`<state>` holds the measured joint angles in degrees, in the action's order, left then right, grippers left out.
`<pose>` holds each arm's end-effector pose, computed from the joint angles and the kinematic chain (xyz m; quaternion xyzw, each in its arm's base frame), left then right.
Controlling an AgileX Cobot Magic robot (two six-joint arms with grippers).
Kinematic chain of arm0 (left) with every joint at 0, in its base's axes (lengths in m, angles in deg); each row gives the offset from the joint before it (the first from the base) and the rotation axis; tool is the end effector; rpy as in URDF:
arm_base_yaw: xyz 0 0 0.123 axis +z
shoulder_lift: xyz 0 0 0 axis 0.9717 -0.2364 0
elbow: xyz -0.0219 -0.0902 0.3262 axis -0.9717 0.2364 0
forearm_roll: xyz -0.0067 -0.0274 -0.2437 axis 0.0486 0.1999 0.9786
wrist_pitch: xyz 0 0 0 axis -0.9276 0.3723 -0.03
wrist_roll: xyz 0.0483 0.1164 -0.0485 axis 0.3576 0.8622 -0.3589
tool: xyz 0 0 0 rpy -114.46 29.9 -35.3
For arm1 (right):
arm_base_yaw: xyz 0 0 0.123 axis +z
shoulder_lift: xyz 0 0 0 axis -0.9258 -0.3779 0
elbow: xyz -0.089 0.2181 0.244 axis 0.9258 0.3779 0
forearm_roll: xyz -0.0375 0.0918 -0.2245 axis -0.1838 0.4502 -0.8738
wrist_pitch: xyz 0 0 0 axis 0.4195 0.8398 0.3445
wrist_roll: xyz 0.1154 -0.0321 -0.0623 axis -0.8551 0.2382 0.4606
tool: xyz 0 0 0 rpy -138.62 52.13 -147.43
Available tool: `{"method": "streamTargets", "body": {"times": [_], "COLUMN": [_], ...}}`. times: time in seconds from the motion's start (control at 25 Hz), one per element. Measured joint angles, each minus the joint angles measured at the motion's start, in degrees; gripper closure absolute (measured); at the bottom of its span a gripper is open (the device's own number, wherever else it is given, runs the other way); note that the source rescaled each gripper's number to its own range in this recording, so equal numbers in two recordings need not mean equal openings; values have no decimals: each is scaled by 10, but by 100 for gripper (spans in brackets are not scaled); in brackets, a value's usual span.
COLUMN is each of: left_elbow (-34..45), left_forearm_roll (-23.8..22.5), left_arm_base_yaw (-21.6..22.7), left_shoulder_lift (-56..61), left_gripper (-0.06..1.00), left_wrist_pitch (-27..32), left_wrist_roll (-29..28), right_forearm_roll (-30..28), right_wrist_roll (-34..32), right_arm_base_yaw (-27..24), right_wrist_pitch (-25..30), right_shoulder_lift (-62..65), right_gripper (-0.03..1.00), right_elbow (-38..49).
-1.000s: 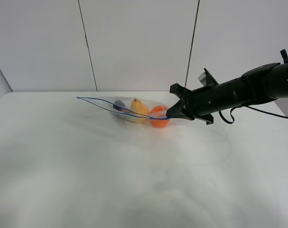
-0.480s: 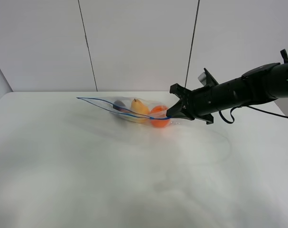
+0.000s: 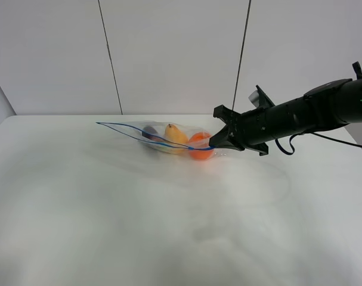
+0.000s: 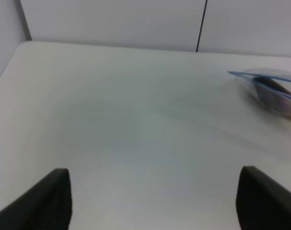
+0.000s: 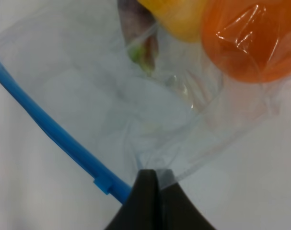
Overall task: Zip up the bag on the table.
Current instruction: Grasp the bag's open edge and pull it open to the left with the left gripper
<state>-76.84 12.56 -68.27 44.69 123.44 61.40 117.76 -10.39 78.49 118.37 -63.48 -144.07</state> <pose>0.0516 0.0005 0.3403 -0.0272 0.8333 0.0300 0.5514 0.3677 0.1472 0.2218 0.0466 0.9043 0.3711 0.2058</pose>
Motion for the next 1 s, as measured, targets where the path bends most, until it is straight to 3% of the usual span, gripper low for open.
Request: {"method": "streamTargets", "body": {"times": [1.0], "left_elbow": [-29], "left_forearm_roll": [4], "left_arm_base_yaw": [0], "left_shoulder_lift": [-246], "left_gripper": [-6], "left_wrist_pitch": [-149], "left_wrist_roll": [12], "right_forearm_roll": [-2], "right_wrist_roll": [3], "right_arm_base_yaw": [0], "right_wrist_pitch": [2], "right_shoulder_lift": [0], "right_gripper": [97], "right_elbow": [0]}}
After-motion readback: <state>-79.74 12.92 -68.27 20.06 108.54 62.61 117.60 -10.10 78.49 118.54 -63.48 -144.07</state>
